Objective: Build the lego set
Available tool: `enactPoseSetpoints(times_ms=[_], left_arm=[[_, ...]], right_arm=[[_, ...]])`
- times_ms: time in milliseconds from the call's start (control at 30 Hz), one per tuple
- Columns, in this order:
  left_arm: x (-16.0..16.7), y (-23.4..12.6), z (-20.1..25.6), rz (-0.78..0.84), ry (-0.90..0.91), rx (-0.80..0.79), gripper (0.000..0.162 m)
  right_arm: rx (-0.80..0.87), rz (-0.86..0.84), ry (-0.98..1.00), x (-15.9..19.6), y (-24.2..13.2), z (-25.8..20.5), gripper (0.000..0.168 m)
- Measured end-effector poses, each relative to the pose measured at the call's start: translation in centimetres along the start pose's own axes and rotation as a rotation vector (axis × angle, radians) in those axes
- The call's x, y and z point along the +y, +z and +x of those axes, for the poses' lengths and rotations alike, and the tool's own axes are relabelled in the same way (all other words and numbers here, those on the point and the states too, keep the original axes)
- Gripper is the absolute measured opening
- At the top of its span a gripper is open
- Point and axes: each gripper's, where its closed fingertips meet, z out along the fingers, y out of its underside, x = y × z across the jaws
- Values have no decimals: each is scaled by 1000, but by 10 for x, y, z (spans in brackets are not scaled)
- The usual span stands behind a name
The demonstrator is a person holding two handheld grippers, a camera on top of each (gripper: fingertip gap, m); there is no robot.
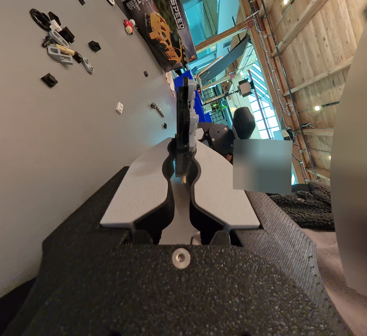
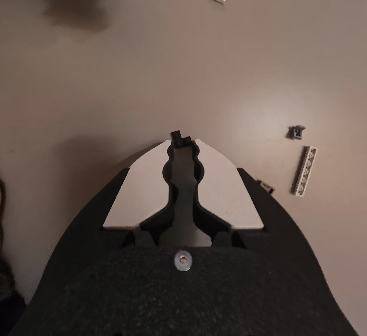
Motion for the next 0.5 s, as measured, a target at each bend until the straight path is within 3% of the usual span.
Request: enactPoseSetpoints(times_ms=[67, 167, 233, 333, 500], left_arm=[[0, 0, 0, -6, -9, 5, 12], [2, 3, 1, -26, -20, 15, 12], [3, 5, 2, -35, -13, 13, 12], [5, 6, 4, -27, 3, 9, 12], [2, 4, 3, -1, -3, 4, 12]], right_arm=[[-51, -4, -137, -1, 0, -2, 16], [-160, -9, -520, -3, 0, -5, 16], [-218, -28, -635, -7, 0, -3, 16], [-240, -49, -598, -15, -3, 0, 25], [-133, 5, -299, -15, -2, 1, 33]])
